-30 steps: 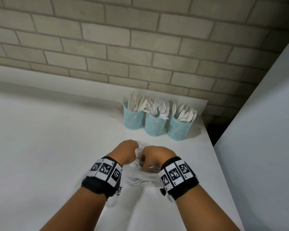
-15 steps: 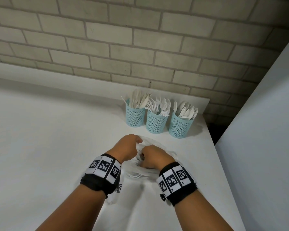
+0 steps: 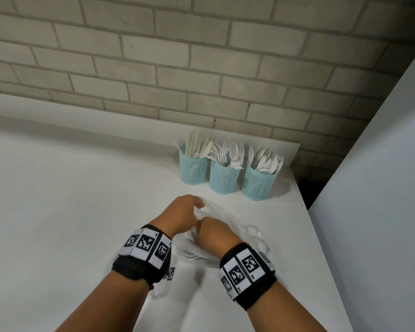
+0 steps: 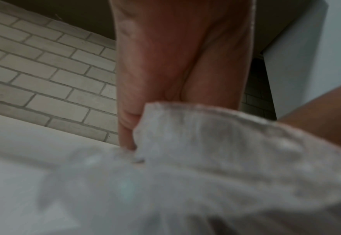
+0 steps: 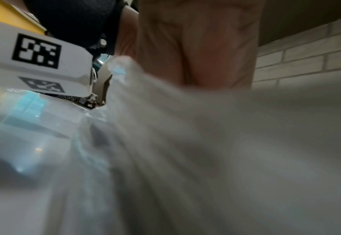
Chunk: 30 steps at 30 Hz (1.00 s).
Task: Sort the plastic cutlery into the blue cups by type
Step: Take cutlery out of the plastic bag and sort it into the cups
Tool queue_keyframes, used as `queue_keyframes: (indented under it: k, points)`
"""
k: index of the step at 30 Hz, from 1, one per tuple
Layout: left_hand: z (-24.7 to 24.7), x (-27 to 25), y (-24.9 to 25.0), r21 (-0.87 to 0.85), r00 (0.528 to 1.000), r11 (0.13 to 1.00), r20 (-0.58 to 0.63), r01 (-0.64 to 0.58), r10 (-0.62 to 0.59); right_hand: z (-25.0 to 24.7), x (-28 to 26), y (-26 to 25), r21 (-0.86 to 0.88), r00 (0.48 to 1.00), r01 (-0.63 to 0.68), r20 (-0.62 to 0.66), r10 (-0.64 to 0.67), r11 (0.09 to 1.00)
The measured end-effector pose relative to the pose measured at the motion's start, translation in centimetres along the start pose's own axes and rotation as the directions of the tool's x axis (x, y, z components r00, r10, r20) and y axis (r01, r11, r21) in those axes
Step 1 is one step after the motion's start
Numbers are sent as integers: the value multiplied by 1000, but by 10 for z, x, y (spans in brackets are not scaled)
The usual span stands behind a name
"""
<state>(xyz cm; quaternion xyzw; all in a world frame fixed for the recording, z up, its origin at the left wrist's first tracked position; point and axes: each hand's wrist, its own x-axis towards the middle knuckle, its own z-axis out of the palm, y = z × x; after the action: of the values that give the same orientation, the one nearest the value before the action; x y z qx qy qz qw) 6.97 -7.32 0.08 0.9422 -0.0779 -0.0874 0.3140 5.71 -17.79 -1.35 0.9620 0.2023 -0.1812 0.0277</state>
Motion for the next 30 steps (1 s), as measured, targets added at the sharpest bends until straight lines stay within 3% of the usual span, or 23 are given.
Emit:
queue_keyframes:
  k: [4, 12, 19, 30]
  points:
    - [-2, 1, -6, -15, 1000, 1000, 14, 5, -5, -6, -4, 0, 46, 1000, 8, -21, -7, 999]
    - [-6, -1, -14, -61, 998, 998, 57, 5, -2, 3, -2, -11, -26, 992, -12, -126, 9, 1000]
    - [-10, -2, -14, -16, 996, 999, 76, -42, 43, 12, -3, -8, 128, 971, -17, -235, 47, 992]
    - [-10, -1, -8, -61, 999, 998, 48, -12, 15, 0, -16, 19, 189, 948, -86, -285, 139, 978]
